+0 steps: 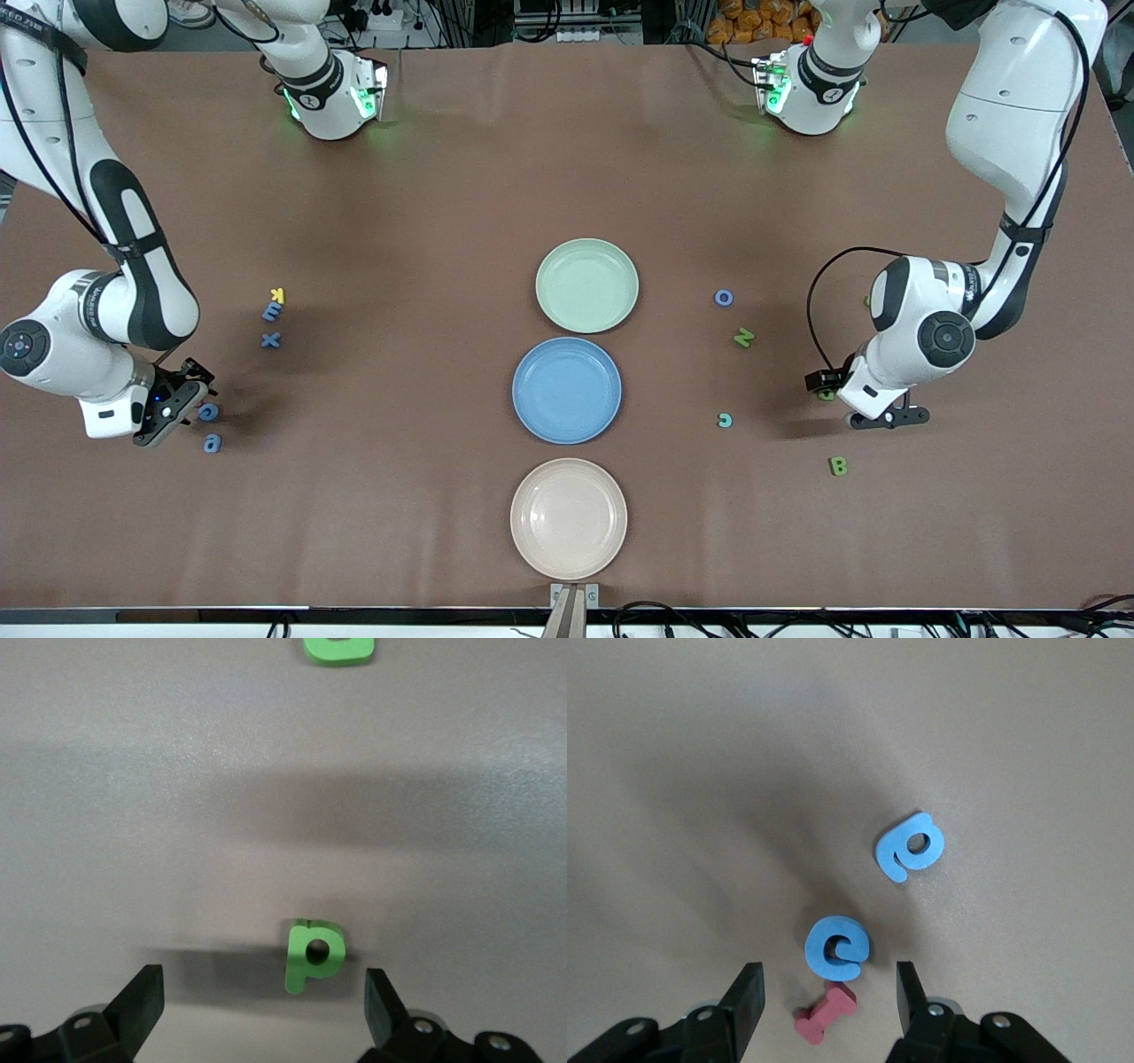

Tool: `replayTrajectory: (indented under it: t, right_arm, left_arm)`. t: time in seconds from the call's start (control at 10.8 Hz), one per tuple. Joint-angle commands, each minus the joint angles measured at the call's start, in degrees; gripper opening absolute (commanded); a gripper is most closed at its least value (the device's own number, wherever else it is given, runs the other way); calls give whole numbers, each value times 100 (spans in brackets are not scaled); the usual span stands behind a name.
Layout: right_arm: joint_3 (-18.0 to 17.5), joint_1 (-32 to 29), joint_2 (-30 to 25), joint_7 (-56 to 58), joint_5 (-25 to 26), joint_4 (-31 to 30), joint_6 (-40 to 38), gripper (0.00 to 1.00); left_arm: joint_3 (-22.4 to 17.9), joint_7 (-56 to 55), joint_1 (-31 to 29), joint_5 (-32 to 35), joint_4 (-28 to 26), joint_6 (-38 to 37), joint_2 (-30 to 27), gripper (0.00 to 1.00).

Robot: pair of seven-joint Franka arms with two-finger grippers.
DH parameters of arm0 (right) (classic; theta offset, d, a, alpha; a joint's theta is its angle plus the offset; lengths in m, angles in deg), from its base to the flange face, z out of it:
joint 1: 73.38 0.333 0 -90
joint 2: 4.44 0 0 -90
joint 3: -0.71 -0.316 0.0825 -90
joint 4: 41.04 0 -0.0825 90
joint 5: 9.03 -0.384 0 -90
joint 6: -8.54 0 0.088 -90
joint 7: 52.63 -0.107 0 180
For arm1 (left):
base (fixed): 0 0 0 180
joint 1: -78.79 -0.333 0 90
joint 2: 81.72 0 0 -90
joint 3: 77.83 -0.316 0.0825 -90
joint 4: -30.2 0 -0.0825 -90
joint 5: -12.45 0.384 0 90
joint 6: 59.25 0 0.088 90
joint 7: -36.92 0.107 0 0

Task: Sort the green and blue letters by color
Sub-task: 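Close the right gripper on blue c while the left gripper grasps green p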

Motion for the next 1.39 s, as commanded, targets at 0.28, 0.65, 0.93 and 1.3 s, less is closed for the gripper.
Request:
replayTrajectory:
  t: [0.28, 0.65, 0.93, 1.3]
  right_arm:
    - [-160, -201, 101, 200, -65, -98, 360, 69]
    - [-160, -201, 198, 226, -214, -90, 545, 69]
    - [-160, -201, 242, 218, -241, -81, 563, 61]
    - [-160, -210, 242, 191, -250, -81, 563, 22]
  left_arm:
    - [22, -130, 8, 171, 110, 65, 157, 100]
    - [22, -130, 8, 171, 180, 65, 201, 100]
    - [22, -78, 8, 171, 241, 65, 210, 1]
    - [22, -60, 43, 180, 259, 73, 219, 0]
